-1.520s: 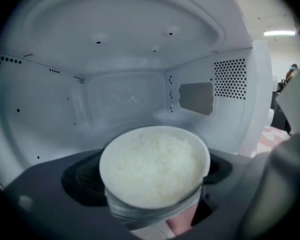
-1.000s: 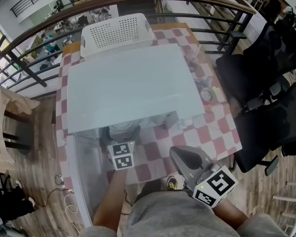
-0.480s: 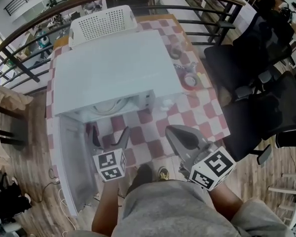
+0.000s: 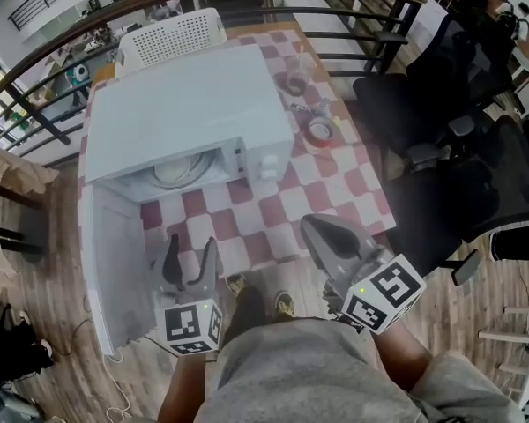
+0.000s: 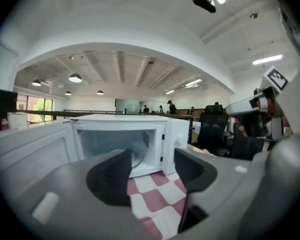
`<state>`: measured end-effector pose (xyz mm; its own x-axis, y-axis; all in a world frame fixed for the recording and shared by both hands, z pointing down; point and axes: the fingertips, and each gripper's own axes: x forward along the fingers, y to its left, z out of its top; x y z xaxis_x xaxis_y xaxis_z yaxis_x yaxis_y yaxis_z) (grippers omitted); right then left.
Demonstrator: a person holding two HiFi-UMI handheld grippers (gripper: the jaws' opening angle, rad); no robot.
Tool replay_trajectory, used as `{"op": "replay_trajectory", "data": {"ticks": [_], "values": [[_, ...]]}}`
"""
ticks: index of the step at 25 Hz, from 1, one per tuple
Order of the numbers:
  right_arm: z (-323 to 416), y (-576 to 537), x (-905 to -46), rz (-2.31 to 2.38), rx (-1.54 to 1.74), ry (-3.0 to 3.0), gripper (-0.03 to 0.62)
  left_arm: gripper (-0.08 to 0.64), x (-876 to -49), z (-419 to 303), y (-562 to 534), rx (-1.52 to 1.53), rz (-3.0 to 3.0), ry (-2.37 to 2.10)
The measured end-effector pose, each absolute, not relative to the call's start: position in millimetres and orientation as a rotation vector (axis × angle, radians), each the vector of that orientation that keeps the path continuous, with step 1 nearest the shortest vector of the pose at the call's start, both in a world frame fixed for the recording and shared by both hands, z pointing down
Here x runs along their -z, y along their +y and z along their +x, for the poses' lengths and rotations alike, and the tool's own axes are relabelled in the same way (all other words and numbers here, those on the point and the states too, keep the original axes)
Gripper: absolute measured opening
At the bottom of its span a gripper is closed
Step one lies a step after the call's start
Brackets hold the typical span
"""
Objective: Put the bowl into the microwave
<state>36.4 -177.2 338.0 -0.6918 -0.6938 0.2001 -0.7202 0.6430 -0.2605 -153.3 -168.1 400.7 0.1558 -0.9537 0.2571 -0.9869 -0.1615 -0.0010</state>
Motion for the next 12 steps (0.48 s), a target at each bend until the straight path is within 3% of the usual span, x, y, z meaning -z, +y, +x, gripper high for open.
{"op": "replay_trajectory", "data": {"ticks": [5, 12], "values": [[55, -152, -332, 1.193, -0.481, -2.784, 0.000, 0.024, -360, -116, -131, -0.144, 2.338, -1.853], [75, -121, -327, 1.187, -0.442, -2.795, 0.000, 0.011, -326, -94, -87, -0.003, 2.371, -1.852]]}}
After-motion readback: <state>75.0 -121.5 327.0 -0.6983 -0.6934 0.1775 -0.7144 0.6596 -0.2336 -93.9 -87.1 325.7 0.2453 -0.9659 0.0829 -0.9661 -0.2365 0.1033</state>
